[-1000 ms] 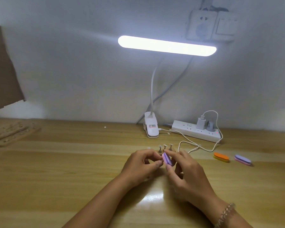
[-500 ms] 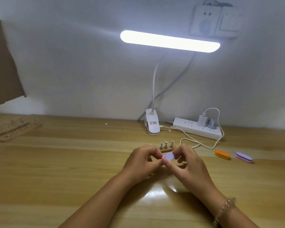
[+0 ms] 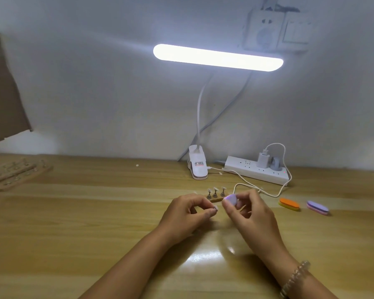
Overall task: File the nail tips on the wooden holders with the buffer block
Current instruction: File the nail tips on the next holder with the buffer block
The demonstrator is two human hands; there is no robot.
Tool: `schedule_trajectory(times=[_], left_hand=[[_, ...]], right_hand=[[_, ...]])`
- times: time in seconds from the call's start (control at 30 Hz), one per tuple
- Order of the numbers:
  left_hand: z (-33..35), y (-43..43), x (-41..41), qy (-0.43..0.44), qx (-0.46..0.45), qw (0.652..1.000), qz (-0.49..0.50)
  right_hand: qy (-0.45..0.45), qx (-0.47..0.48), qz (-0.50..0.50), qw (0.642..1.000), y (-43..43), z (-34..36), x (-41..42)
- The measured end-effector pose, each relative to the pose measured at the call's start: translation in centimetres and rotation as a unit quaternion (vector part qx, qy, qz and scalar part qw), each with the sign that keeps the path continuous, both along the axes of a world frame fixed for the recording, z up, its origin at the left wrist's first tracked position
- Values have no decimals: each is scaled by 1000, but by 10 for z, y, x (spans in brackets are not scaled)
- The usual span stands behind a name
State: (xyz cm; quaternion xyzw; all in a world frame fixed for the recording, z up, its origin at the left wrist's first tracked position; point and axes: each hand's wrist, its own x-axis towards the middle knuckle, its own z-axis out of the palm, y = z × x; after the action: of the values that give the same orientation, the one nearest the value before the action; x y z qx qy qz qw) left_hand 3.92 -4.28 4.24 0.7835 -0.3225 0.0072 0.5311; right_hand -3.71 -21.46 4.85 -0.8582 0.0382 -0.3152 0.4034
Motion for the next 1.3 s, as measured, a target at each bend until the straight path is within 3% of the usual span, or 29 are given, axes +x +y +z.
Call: schedule_trajectory(times=[0.1,0.27,0.37,0.53,0.7,0.83,0.97,1.13,1.3], left_hand=[[0,0,0,-5,19,1000,2],[0,0,-1,-1,33,999,4],[1,1,-1,31,16,999,6],[1,1,0,42,4,999,-11],[0,2,1,48,12,998,-41],[0,0,1,31,29,998,-35],[0,0,1,37,31,998,-35],[2,1,3,13,46,998,-31],[2,2,-1,41,28,998,-39]], right_hand=[[20,-60,74,995,12,-2,-3],[23,-67,22,997,6,-1,0],[17,-87,75,993,11,-3,-3],[36,-22,50,998,5,2,2],[4,-64,88,994,13,0,-6],[9,-51,60,997,8,2,-2],[-5,-125,96,988,15,-2,-7],[5,-67,59,996,9,2,-1],[10,-99,82,992,14,0,-7]])
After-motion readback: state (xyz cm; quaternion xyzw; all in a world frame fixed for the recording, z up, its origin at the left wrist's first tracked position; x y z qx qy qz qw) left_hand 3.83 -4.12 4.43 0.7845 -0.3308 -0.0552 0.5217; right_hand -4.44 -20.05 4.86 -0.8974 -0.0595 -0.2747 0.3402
